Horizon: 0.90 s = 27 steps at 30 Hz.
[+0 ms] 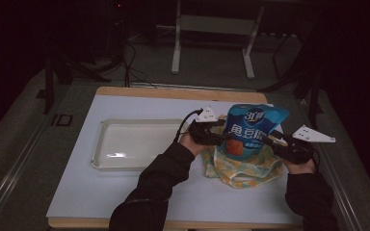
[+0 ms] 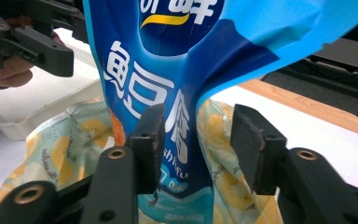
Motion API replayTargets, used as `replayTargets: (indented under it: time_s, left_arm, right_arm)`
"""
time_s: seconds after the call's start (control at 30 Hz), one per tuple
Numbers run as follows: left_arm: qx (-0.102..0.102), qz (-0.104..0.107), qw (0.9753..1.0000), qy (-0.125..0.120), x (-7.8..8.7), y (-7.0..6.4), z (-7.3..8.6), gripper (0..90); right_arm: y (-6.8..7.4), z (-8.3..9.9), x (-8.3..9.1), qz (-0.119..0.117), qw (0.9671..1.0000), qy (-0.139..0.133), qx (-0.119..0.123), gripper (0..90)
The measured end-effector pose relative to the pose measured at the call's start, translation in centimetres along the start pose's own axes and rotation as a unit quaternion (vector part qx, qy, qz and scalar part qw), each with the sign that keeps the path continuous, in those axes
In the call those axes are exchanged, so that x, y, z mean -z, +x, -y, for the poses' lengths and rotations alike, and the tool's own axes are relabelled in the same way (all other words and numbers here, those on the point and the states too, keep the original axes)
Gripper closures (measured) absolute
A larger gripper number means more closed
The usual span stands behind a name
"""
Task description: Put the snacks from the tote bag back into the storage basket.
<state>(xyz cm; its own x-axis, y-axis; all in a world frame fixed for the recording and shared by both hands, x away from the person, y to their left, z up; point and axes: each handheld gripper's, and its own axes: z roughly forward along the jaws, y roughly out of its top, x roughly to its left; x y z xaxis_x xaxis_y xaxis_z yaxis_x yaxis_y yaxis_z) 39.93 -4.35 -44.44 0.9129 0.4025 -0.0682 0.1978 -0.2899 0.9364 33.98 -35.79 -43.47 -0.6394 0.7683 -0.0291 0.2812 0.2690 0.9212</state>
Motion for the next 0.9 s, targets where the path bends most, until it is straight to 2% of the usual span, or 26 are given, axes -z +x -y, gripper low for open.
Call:
replayTargets:
  time_s: [0.17, 0.2, 0.33, 0.4, 0.53, 0.6, 0.77, 0.87, 0.9]
  left_arm:
    - [-0.007, -0.010, 0.9998, 0.013, -0.7, -0.1, -0.1, 53.0]
    - [-0.007, -0.009, 0.9999, 0.012, -0.8, -0.1, -0.1, 57.7]
    - [-0.010, -0.015, 0.9997, 0.014, -1.2, -0.3, -0.2, 62.3]
    - [-0.018, -0.022, 0.9994, 0.019, -1.5, -0.5, -0.2, 64.2]
    - [-0.005, -0.025, 0.9995, 0.017, -1.5, -0.1, -0.2, 74.1]
    - [0.003, -0.022, 0.9996, 0.018, -1.5, 0.0, -0.3, 75.6]
    - [0.003, -0.030, 0.9993, 0.023, -1.7, -0.2, -0.4, 83.8]
    - [0.006, -0.032, 0.9991, 0.026, -1.8, -0.3, -0.5, 85.8]
    - [0.010, -0.038, 0.9986, 0.034, -1.8, -0.4, -0.8, 87.0]
  right_arm:
    - [0.0, 0.0, -0.6, -0.003, 1.0000, 0.006, 0.000, 66.9]
    - [0.0, 0.0, -0.7, -0.004, 1.0000, 0.007, 0.001, 68.2]
    - [0.1, -0.1, -1.0, -0.005, 0.9999, 0.011, 0.010, 76.7]
    - [0.2, -0.2, -1.0, -0.004, 0.9999, 0.010, 0.011, 79.6]
    - [0.4, -0.4, -1.2, -0.004, 0.9999, 0.009, 0.011, 84.8]
    - [0.4, -0.5, -1.2, -0.004, 0.9999, 0.009, 0.011, 87.0]
    - [0.6, -0.5, -1.3, 0.001, 0.9999, 0.011, 0.010, 88.7]
    - [0.7, -0.6, -1.4, 0.002, 0.9999, 0.012, 0.010, 88.9]
    - [0.7, -0.6, -1.4, 0.001, 0.9999, 0.013, 0.008, 89.1]
